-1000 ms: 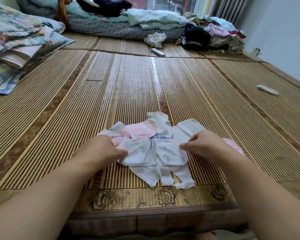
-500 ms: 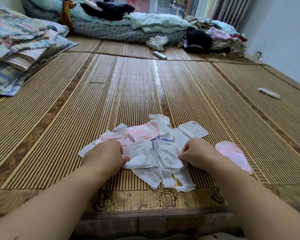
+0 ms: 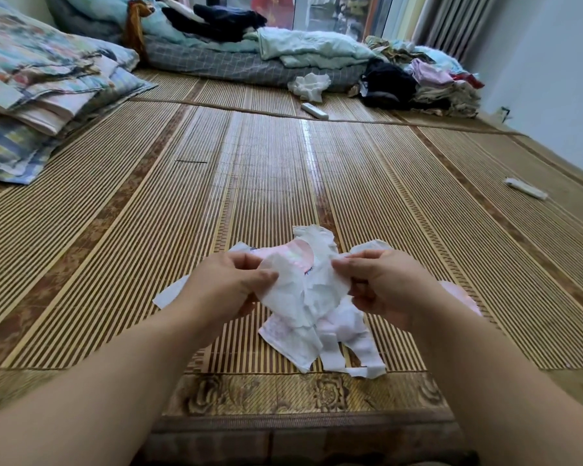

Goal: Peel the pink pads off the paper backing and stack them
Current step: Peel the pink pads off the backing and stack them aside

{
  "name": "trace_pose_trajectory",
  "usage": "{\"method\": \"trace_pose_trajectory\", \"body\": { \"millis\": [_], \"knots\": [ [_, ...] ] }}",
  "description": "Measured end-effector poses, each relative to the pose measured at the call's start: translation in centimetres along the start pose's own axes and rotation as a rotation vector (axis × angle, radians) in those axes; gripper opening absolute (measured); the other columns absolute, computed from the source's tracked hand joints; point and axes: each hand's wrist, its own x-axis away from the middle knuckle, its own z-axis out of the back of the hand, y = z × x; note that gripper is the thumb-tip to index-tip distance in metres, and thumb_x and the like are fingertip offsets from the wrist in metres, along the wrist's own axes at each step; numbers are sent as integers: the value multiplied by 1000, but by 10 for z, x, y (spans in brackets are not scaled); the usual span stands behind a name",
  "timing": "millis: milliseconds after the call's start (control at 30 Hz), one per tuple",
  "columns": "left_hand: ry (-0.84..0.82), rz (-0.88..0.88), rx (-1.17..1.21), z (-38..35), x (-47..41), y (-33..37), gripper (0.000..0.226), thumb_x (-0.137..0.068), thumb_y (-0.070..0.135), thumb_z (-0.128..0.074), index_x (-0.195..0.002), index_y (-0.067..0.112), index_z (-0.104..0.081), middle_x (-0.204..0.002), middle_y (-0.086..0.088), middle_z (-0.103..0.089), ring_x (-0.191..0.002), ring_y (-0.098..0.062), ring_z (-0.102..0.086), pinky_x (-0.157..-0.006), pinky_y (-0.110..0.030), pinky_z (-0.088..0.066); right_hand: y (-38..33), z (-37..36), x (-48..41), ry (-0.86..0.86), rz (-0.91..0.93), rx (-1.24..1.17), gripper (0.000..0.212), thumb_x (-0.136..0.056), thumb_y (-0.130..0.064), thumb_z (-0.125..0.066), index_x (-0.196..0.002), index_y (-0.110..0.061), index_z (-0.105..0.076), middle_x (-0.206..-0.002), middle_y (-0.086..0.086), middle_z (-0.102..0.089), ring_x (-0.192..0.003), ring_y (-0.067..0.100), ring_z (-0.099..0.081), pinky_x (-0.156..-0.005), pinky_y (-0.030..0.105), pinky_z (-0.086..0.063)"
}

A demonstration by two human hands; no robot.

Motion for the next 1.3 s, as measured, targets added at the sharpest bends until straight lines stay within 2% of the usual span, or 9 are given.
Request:
{"method": "trace_pose_trajectory", "body": {
  "millis": [333,567,667,800,933,1000,1067,1133,1300],
  "knots": [
    [-12,-88,-2,-13,5,3,9,-85,10,-66,-86,4,-72,-72,-14,-67,-55,-16,-54,-47,-24,-45,-5,-49,3,-67,170,124,7,-78,-7,-71,-76,-14,-72,-66,6,-73,-59,12,-69,-53,23,-53],
    [-22,-55,-19,-10,2,0,25,-84,27,-65,-88,3,-71,-88,-23,-72,-74,-32,-68,-69,-39,-54,-2,-52,2,-157,198,234,16,-82,-5,-65,-82,-17,-75,-78,4,-76,-70,12,-72,-52,16,-50],
    [-41,-75,-72,-9,4,-3,23,-78,25,-73,-90,5,-69,-89,-20,-74,-85,-36,-71,-80,-49,-56,3,-56,0,-149,238,292,21,-78,-1,-66,-85,-18,-76,-80,2,-76,-75,10,-71,-59,17,-50],
    [-5,-152,-173,-6,4,-4,13,-87,11,-61,-80,13,-72,-78,-11,-73,-74,-31,-67,-73,-44,-54,3,-54,0,-78,322,371,23,-78,-1,-67,-85,-22,-74,-86,-2,-73,-84,13,-69,-73,29,-57],
    [-53,-259,-195,-4,6,1,21,-90,11,-56,-80,18,-73,-82,-9,-74,-82,-29,-70,-80,-54,-56,-2,-42,0,2,492,624,44,-73,-19,-77,-112,-32,-62,-117,-5,-53,-107,9,-51,-90,26,-47],
    [-70,-306,-161,-5,6,3,22,-90,8,-56,-81,19,-73,-83,-11,-73,-82,-29,-70,-80,-54,-56,-7,-35,3,-95,483,632,27,-73,-22,-78,-98,-27,-68,-104,-6,-62,-95,7,-56,-80,23,-48],
    [-46,-351,-137,-7,5,3,17,-89,12,-60,-88,22,-73,-83,-7,-73,-77,-20,-69,-77,-46,-57,-9,-25,5,-143,471,626,13,-75,-23,-76,-68,-27,-66,-63,-14,-61,-60,1,-53,-55,19,-44],
    [6,-367,-123,-7,3,1,13,-88,20,-63,-97,27,-71,-87,-2,-73,-77,-13,-70,-72,-36,-55,-13,-4,4,-67,490,593,18,-79,-23,-73,-62,-26,-65,-54,-12,-61,-51,1,-54,-49,16,-42],
    [82,-344,-221,-3,-2,-6,11,-85,23,-66,-92,29,-71,-85,7,-75,-75,-7,-71,-65,-24,-51,-2,100,-9,346,255,191,6,-88,-12,-63,-92,-10,-67,-95,20,-71,-79,32,-70,-62,41,-58]
  ]
}}
